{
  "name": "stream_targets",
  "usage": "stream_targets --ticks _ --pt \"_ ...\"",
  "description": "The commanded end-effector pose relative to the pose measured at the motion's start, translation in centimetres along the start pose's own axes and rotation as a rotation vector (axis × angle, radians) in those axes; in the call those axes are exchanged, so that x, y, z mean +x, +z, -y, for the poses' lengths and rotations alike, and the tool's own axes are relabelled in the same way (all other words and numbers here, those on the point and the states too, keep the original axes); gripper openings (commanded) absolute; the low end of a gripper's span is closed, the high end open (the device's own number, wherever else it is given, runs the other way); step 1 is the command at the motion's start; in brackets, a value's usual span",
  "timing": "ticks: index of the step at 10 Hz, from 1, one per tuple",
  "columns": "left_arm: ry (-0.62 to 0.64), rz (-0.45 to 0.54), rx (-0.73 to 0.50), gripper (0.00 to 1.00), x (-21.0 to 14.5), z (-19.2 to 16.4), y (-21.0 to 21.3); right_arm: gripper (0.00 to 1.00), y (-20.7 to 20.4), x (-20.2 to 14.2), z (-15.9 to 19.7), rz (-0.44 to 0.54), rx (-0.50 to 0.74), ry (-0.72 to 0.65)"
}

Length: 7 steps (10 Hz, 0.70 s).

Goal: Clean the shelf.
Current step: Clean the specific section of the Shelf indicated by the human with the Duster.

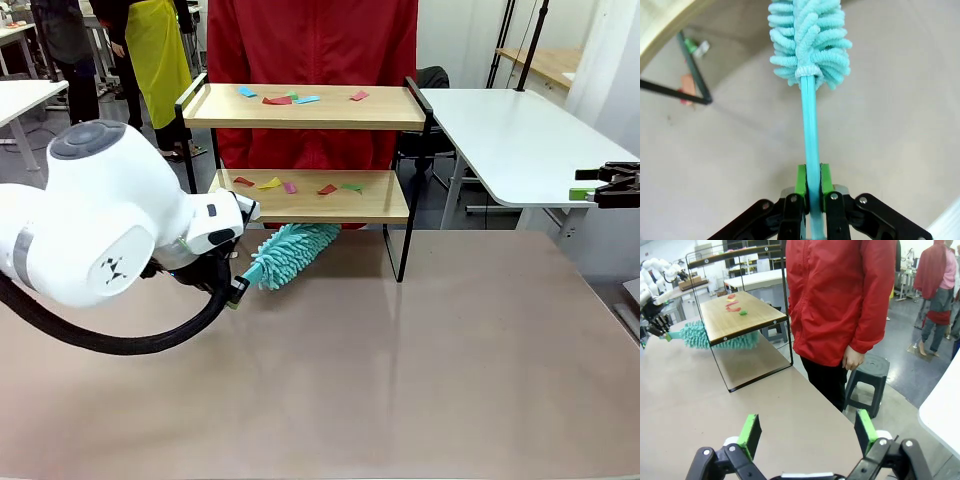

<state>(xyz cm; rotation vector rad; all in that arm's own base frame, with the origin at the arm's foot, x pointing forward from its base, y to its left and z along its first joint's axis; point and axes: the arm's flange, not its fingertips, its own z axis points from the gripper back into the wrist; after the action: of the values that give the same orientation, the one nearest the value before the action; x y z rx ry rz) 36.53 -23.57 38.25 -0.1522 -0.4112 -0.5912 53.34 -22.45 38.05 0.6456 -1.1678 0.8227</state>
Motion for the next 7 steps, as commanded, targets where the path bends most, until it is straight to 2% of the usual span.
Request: stream_targets --ticks 1,3,5,7 --pt "-0.159 -0.016 -0.119 0.13 -5.2 -3.5 2.5 1.0 0.0 0.2 -0.2 0.004 0.001 0.002" --pt "-0.264 0.003 -0.163 0.13 -5.8 -4.8 2.8 1.0 0.0 0.2 -0.2 0.004 0.001 0.002" --pt "-0.363 0.064 -0.272 0.13 -7.0 -6.2 3.2 1.0 0.0 0.2 -0.2 0.004 0.001 0.002" --pt "-0.439 0.053 -0.405 0.13 -7.9 -7.8 3.2 1.0 0.0 0.2 -0.2 0.004 0.001 0.002"
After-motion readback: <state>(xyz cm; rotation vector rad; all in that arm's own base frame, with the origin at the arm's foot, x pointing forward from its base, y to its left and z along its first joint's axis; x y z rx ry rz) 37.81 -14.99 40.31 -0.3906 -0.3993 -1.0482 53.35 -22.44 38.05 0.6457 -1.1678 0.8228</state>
